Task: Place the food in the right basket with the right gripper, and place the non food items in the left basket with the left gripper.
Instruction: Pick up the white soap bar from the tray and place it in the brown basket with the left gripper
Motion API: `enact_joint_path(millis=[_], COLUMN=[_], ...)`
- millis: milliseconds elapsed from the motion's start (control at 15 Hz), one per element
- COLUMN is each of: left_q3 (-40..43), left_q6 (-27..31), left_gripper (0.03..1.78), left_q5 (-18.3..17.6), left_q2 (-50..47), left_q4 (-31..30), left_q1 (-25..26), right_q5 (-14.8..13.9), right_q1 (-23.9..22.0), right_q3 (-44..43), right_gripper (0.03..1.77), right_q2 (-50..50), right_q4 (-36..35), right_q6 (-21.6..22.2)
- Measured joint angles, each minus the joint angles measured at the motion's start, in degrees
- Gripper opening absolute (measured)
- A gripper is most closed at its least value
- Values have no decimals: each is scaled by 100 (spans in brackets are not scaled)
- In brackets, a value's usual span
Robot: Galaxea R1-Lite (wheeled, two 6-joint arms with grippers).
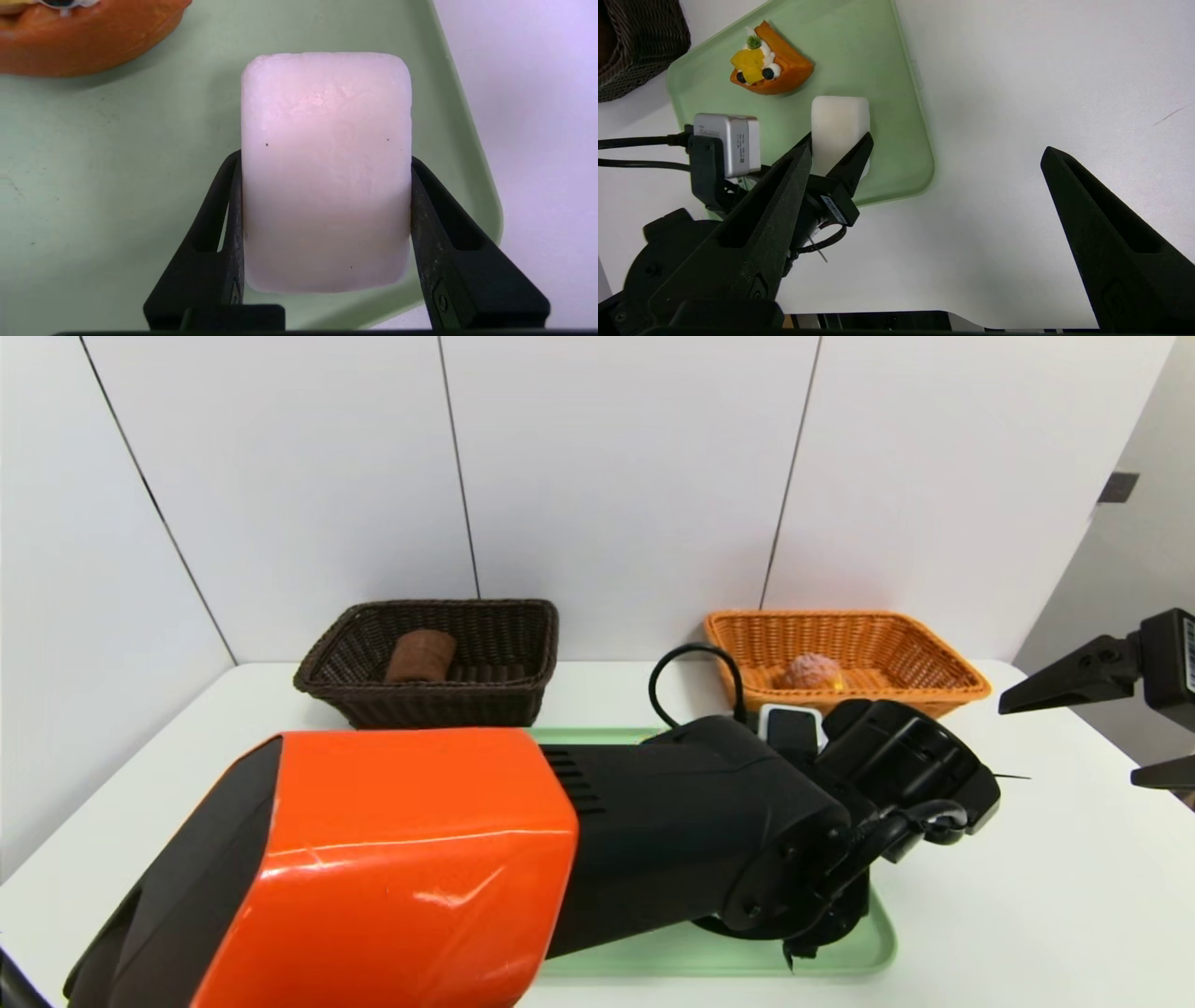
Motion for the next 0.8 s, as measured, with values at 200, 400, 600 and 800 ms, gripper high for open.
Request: enact_joint_path(millis=[200,400,600,800], left_q3=[0,2,5,9], left_q6=[82,499,1190,1482], left_gripper=[98,98,98,98], left_q5=[2,0,-37,-297], left_q2=[-268,-828,-1417,-1880], left_q4=[-1,21,-9,22], left_q1=[52,380,1056,1727], right_q5=[0,-2,2,9], right_q1=[-1,-26,-30,-30], right_q3=[24,96,110,111], right_gripper=[170,170,170,170], right_q2=[-39,-78,-78,-50], right_q4=[4,-2,-2,-13], right_q6=[-2,-6,-5,-6])
